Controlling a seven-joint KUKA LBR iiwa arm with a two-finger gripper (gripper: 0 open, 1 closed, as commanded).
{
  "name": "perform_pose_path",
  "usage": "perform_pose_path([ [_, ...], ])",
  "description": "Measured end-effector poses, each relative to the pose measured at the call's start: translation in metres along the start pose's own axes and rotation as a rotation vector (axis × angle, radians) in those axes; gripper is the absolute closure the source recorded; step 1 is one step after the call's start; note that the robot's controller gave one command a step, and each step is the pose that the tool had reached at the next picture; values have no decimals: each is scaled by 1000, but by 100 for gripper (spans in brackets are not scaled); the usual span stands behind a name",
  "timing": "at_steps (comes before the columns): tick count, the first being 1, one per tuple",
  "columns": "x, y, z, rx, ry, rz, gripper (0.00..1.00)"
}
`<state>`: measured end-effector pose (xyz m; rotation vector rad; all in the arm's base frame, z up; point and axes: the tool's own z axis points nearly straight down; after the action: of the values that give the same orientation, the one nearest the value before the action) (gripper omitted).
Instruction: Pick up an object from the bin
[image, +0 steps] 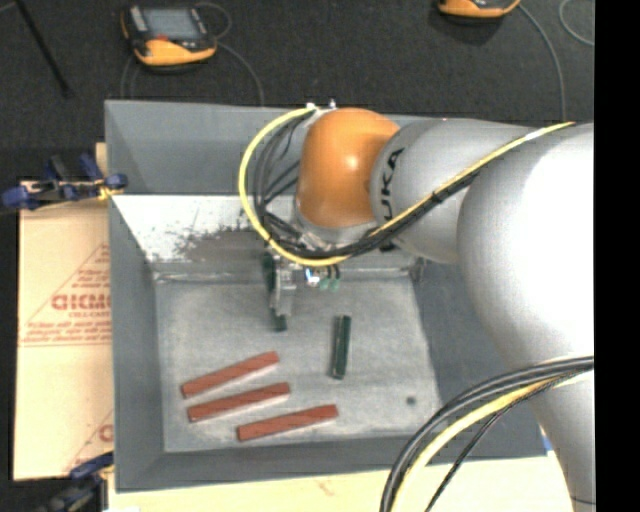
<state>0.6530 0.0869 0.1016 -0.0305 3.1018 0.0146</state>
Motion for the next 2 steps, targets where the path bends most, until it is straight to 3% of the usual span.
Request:
perform_pose_path([
  [2,0,0,0,0,0,0,100],
])
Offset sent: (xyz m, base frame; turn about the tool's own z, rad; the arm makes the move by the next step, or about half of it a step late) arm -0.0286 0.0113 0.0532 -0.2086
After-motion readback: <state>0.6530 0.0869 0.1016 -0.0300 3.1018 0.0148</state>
